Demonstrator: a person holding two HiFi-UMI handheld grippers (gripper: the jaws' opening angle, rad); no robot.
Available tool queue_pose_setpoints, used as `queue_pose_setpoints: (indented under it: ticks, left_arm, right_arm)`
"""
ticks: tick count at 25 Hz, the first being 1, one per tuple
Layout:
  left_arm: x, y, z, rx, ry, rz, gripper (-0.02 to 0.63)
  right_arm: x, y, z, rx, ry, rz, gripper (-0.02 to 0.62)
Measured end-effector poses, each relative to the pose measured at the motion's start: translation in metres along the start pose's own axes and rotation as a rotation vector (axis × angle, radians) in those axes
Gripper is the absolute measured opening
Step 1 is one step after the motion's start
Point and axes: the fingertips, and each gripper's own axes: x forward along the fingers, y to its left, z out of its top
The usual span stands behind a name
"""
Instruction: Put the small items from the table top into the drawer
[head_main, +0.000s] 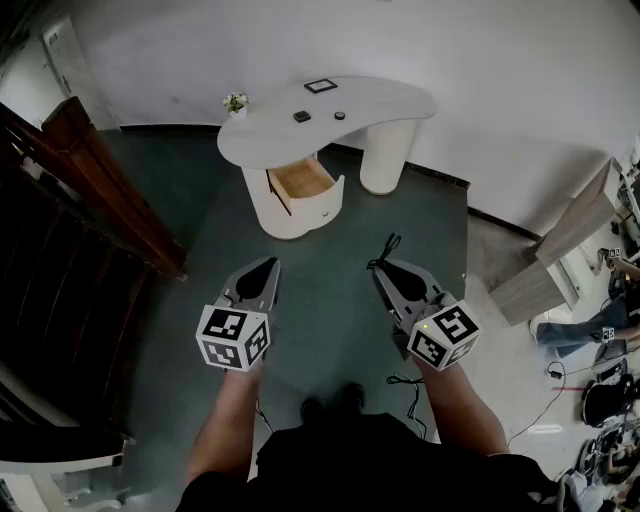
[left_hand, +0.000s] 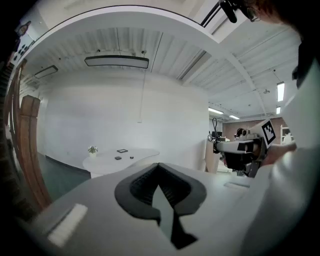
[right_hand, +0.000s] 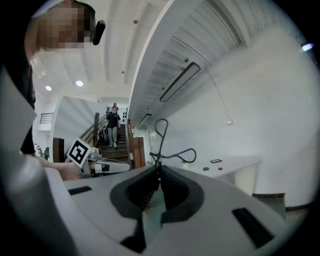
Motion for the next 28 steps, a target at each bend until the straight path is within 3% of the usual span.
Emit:
queue_pose_setpoints:
  ticks: [10, 15, 28]
  left_arm:
    - [0.029, -0.01, -0.01, -0.007, 0.042, 0.013, 0.012]
    - [0.042, -0.018, -0.005, 0.007, 0.024, 0.015, 0.012]
    - [0.086, -0.059, 0.018, 0.046, -0.01, 0.008, 0.012]
  right_arm:
    - [-0.005, -0.042, -0.007, 0.042, -0.005, 0.004, 0.031]
    - [-0.016, -0.065, -0.01, 0.063, -0.012, 0.007, 0.032]
    - [-0.071, -0.124, -0.012, 0.081, 0.005, -0.077, 0.032]
